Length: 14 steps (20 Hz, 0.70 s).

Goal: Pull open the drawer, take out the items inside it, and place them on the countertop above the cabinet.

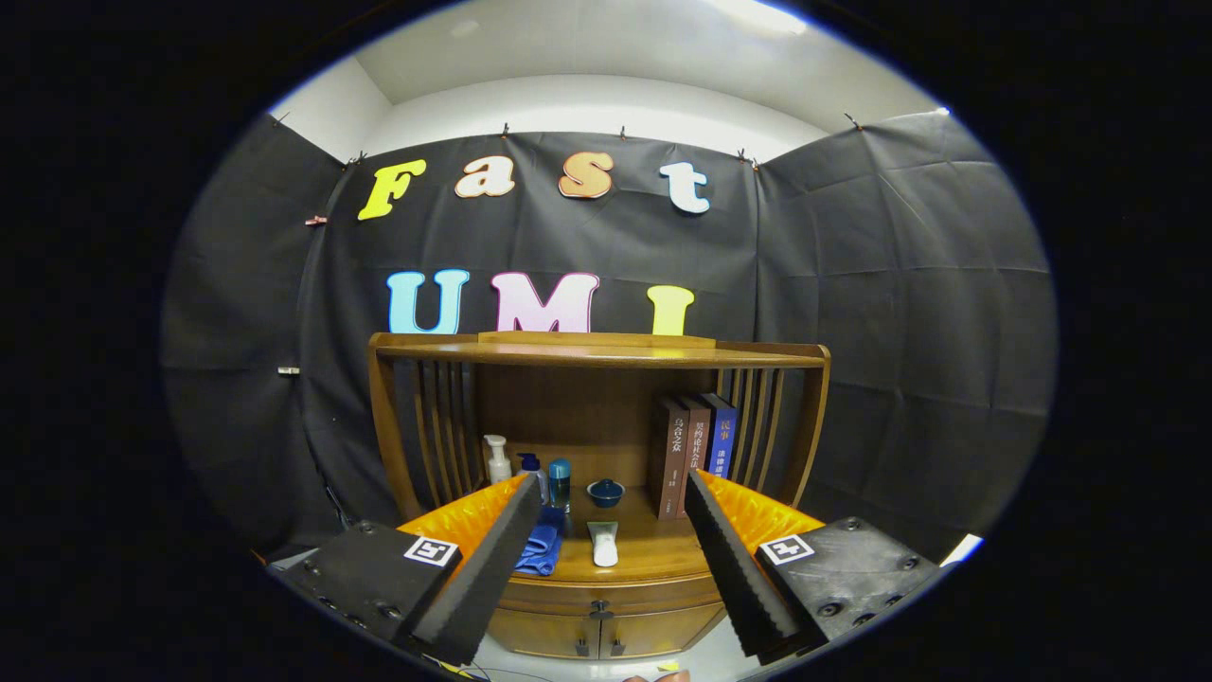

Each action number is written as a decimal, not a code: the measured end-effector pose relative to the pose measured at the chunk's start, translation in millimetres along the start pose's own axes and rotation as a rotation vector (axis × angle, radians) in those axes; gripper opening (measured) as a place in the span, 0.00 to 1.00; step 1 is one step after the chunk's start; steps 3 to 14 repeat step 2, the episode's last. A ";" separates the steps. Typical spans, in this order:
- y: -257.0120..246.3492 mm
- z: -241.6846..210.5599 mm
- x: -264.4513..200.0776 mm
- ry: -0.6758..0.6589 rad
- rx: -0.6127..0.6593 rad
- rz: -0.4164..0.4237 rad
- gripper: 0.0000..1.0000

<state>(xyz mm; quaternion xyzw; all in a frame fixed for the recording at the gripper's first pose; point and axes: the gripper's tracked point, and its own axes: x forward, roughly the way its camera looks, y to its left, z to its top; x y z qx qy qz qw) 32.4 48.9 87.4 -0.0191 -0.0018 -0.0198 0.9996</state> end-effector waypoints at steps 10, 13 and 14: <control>-0.9 0.8 0.8 -0.003 -0.003 -0.004 1.00; -0.9 0.8 0.8 -0.003 -0.003 -0.004 1.00; -0.9 0.8 0.8 -0.003 -0.003 -0.004 1.00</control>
